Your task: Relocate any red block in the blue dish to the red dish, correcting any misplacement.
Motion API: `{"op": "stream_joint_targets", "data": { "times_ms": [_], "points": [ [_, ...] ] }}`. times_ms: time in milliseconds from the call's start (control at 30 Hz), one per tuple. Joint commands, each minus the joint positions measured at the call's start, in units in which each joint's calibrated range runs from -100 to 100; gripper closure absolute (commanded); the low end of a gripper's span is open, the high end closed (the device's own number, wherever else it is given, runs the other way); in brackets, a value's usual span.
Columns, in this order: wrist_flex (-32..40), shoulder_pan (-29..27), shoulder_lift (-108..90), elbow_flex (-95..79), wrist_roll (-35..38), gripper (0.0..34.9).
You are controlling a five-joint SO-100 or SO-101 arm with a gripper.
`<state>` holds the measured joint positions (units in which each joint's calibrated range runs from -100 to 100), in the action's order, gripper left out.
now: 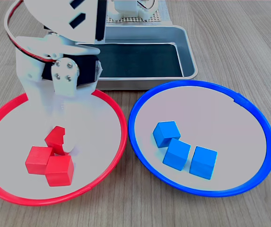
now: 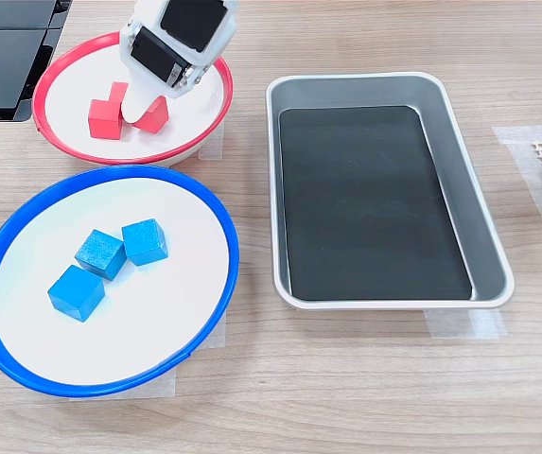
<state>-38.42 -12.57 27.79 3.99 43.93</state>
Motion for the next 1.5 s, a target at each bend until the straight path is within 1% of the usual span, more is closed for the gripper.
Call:
{"op": "stream_joint_targets", "data": {
  "times_ms": [0, 167, 200, 467, 567, 633, 700, 733, 767, 800, 967, 1067, 1267, 1467],
  "points": [
    [-0.1, 0.2, -0.3, 3.2, -0.3, 26.7],
    [-1.7, 0.3, -0.8, 3.7, -0.5, 20.9],
    [-2.1, 0.2, -1.1, 3.7, -0.5, 20.4],
    [-2.5, 1.2, -9.8, -1.0, -1.5, 20.7],
    [-2.1, 2.4, -17.0, -5.9, -3.4, 21.9],
    [-1.6, 3.4, -22.3, -10.1, -5.4, 24.0],
    [-1.0, 5.0, -28.5, -16.0, -7.7, 27.1],
    [-0.5, 6.1, -31.9, -19.4, -9.2, 29.3],
    [0.5, 8.4, -38.3, -25.9, -12.2, 32.9],
    [1.1, 9.9, -42.2, -29.6, -14.1, 34.6],
    [3.5, 15.2, -59.0, -45.9, -23.4, 34.6],
    [4.5, 16.8, -69.0, -55.4, -28.0, 34.6],
    [5.5, 16.1, -87.1, -73.1, -33.6, 34.6],
    [4.6, 14.4, -100.8, -85.8, -37.7, 34.6]
  ]
}}
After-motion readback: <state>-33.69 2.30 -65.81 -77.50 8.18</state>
